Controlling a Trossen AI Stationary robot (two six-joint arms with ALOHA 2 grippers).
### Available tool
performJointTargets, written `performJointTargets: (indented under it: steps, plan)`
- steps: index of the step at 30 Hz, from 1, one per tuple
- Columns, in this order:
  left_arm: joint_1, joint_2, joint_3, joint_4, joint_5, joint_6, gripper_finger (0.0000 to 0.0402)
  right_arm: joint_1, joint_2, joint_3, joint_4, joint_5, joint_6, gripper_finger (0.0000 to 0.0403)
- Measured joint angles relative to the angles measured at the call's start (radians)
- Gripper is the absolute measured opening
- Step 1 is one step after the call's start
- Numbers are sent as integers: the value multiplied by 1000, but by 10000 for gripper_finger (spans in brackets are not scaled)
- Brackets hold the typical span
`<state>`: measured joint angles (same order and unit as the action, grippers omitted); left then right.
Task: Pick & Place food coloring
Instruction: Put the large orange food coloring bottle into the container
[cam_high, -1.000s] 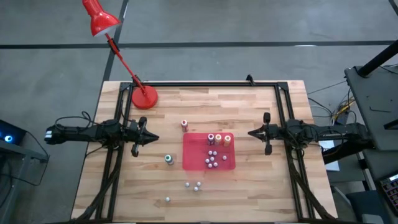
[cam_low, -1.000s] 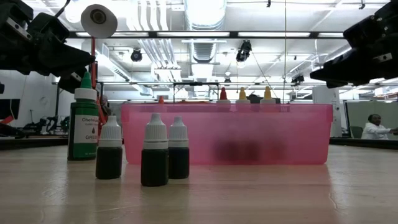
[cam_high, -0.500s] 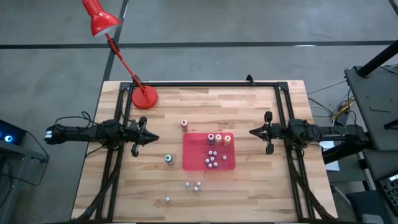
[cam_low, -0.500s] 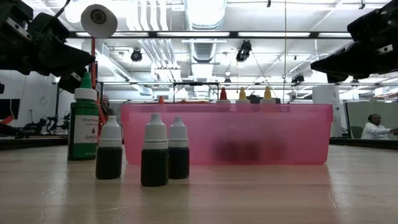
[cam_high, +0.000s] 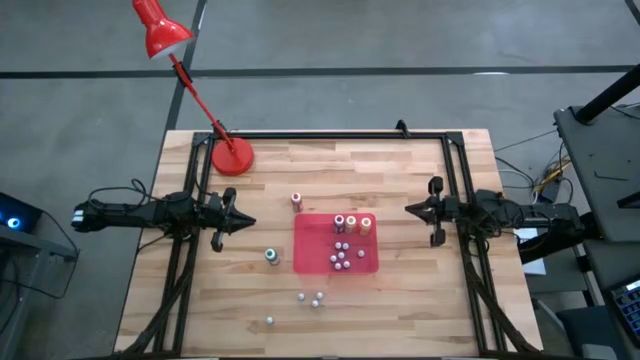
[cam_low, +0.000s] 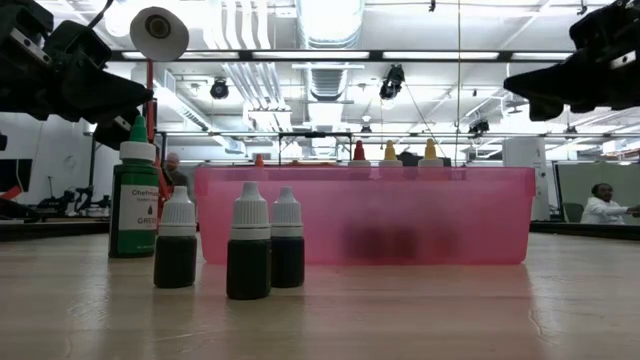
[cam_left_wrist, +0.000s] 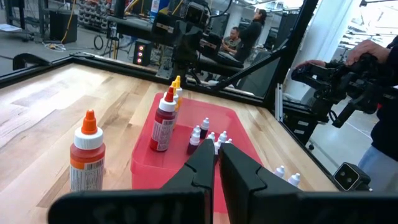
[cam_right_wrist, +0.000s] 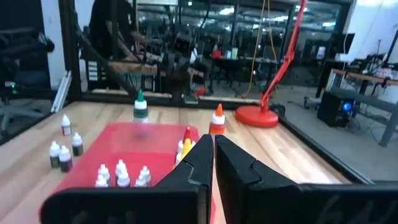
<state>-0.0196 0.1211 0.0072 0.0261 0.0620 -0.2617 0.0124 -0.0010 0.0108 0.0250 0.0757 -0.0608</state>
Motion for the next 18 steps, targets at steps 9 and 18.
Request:
performJointTargets:
  steps: [9,18]
  plan:
    - [0,0,0,0,0,0,0,1,0,-1,-6,0,0,8]
    - [0,0,0,0,0,0,0,1,1,-1,-6,0,0,9]
